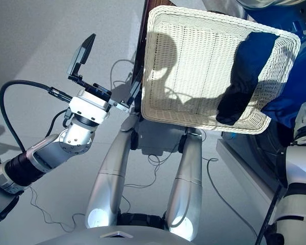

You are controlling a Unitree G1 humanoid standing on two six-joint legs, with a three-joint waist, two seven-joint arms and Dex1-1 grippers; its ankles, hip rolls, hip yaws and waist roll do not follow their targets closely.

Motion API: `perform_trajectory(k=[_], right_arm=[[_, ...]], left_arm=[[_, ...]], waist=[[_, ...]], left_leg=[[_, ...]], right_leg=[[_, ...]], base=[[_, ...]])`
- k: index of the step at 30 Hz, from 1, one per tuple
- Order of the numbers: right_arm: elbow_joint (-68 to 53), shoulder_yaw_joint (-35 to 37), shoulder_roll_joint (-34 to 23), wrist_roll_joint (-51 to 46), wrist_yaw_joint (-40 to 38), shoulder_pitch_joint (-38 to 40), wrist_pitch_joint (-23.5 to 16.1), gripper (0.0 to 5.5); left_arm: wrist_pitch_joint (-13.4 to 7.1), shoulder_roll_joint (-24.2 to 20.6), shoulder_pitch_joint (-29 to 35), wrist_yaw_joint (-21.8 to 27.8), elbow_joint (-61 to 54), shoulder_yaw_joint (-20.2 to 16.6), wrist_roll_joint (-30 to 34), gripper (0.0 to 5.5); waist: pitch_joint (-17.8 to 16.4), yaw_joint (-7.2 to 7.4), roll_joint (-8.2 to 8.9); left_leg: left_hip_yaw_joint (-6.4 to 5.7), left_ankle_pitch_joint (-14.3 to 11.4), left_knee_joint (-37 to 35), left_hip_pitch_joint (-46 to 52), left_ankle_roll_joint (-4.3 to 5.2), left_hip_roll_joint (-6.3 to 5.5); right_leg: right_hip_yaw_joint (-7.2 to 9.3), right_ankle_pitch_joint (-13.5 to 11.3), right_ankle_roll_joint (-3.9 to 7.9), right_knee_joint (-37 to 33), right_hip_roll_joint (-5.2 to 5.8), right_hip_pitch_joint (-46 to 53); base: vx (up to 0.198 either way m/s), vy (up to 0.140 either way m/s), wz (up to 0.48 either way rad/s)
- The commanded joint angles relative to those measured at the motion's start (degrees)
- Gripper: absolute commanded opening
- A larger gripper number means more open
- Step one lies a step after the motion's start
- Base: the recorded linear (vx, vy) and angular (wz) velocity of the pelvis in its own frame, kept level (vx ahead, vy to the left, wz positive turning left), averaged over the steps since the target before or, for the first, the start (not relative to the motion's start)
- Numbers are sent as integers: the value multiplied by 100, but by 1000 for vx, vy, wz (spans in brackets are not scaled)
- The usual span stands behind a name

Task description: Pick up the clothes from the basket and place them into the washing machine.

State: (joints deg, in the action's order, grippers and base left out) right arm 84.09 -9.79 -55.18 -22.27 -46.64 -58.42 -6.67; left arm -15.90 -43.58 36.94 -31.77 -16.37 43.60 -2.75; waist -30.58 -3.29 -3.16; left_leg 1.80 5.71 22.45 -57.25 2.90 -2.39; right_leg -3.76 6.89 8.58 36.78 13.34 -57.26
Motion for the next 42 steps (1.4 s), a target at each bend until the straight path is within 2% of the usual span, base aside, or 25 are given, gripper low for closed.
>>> perform_trajectory(k=[1, 7, 13, 16, 17, 24, 31, 34, 42], right_arm=[[379, -186, -703, -593, 300, 52, 400, 550], [32, -216, -171, -939, 342, 69, 82, 550], [-869, -247, 594, -1292, 251, 233, -470, 550], [-1772, -217, 1042, -1422, 190, 553, -848, 550], [-2297, -234, 1188, -1522, 213, 718, -1087, 550], [-5070, 184, 1785, -1090, -23, 2081, -1698, 550], [-6429, 237, 2362, -675, 180, 2802, -1946, 550], [-6828, 122, 2470, -362, 311, 2980, -1925, 550], [-7861, -437, 2337, 216, 1293, 3336, -2102, 550]], left_arm=[[-244, 222, -251, -122, -489, -285, 169, 550], [-234, 223, -368, -186, -508, -396, 121, 550], [-229, 220, -528, -249, -575, -567, 31, 550], [-222, 244, -647, -301, -595, -673, 22, 550], [-224, 257, -676, -327, -597, -727, 35, 550], [-200, 406, -719, -488, -452, -813, 228, 550], [-244, 585, -774, -454, -369, -892, 252, 550], [-268, 609, -779, -422, -350, -957, 248, 550], [-477, 600, -769, -117, -341, -1034, 219, 550]], waist=[[78, 219, -273], [78, 266, -177], [78, 338, -63], [78, 387, 1], [78, 408, 18], [78, 496, 103], [78, 512, 116], [78, 516, 111], [78, 514, 109]], left_leg=[[-187, -733, 723, 177, 232, 412], [-152, -740, 694, 217, 223, 422], [-95, -752, 675, 241, 209, 443], [-66, -742, 644, 252, 205, 453], [-56, -738, 638, 238, 204, 459], [-18, -736, 586, 289, 172, 453], [2, -732, 570, 290, 140, 459], [9, -722, 552, 284, 133, 458], [7, -694, 536, 313, 120, 481]], right_leg=[[408, -452, -77, -282, -191, 5], [415, -475, -83, -370, -205, 67], [373, -509, -83, -462, -250, 86], [354, -523, -86, -504, -272, 97], [342, -529, -90, -515, -283, 81], [303, -544, -90, -569, -289, 96], [295, -554, -105, -593, -290, 90], [290, -563, -107, -603, -294, 86], [272, -580, -94, -628, -308, 105]], base=[[0, 0, 0], [0, 0, 0], [-1, 4, -32], [0, 0, 0], [0, 0, 0], [0, 0, 0], [0, 0, 0], [0, 0, 0], [0, 0, 0]])
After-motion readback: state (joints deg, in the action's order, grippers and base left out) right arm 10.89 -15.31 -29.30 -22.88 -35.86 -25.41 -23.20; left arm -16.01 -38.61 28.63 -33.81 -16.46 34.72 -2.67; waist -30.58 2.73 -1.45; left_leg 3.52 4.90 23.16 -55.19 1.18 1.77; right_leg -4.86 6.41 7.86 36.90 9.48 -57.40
